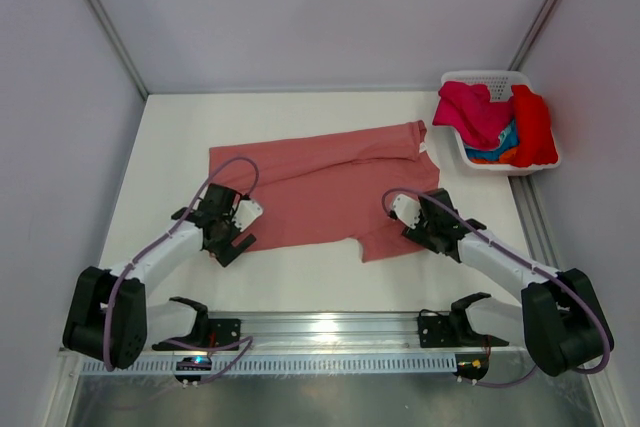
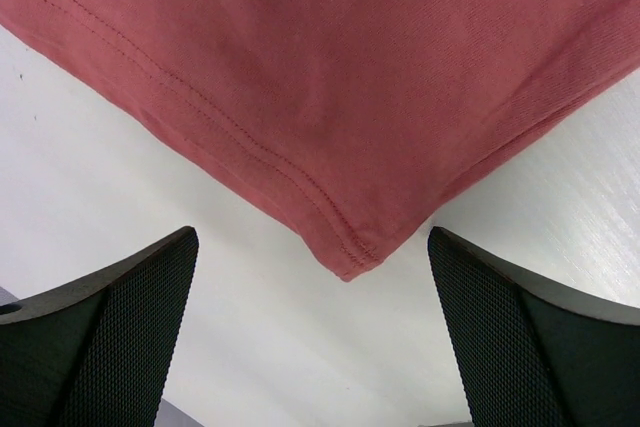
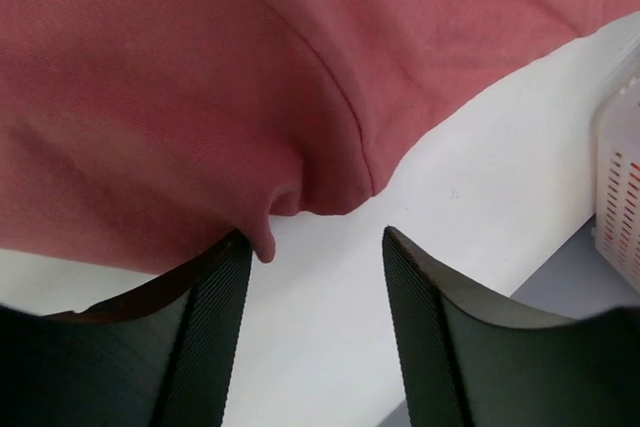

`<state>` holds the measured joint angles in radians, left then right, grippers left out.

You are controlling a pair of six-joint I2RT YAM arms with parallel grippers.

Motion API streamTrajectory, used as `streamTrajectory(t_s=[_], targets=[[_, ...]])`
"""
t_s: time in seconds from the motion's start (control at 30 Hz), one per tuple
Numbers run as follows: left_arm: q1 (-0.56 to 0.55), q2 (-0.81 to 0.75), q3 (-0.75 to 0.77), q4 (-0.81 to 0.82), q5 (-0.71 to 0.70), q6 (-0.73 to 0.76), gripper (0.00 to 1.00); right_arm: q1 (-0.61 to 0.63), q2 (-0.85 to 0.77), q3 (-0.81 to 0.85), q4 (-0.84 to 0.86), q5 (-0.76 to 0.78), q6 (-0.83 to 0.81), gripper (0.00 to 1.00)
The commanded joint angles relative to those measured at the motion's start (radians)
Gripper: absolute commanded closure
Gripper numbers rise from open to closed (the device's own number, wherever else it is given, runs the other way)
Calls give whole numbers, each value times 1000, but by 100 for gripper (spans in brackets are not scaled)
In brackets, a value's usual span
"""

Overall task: Fold and stack the t-shirts
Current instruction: Fold the tshirt

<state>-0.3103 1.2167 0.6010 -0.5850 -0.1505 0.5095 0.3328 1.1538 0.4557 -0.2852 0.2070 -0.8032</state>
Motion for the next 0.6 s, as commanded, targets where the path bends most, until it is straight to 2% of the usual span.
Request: streamTrajectory(t_s=[0.0, 0.07, 0.23, 0.27, 0.4, 0.43, 0.5, 0.53, 0.57], targets=[[-4, -20, -3, -21, 2, 27, 3, -3, 11, -43, -98, -30, -5, 42], [-4, -8, 0, -12, 11, 30, 9, -2, 14, -43, -104, -41, -4, 53], [-4, 78, 25, -4, 60, 21, 25, -3, 26, -32, -135, -69, 1, 70], [-4, 89, 26, -1, 68, 21, 32, -3, 24, -31, -138, -78, -1, 78], [-4, 136, 31, 10, 98, 23, 52, -3, 27, -29, -150, -90, -2, 94], [-4, 144, 34, 11, 104, 24, 66, -2, 30, -31, -150, -89, -2, 95], [-4, 165, 39, 17, 117, 23, 87, -1, 35, -25, -150, -93, 2, 97], [-4, 170, 42, 17, 120, 21, 100, -3, 35, -22, -152, -93, 5, 97], [-4, 179, 43, 23, 123, 17, 100, -3, 37, -19, -154, -98, 7, 97]])
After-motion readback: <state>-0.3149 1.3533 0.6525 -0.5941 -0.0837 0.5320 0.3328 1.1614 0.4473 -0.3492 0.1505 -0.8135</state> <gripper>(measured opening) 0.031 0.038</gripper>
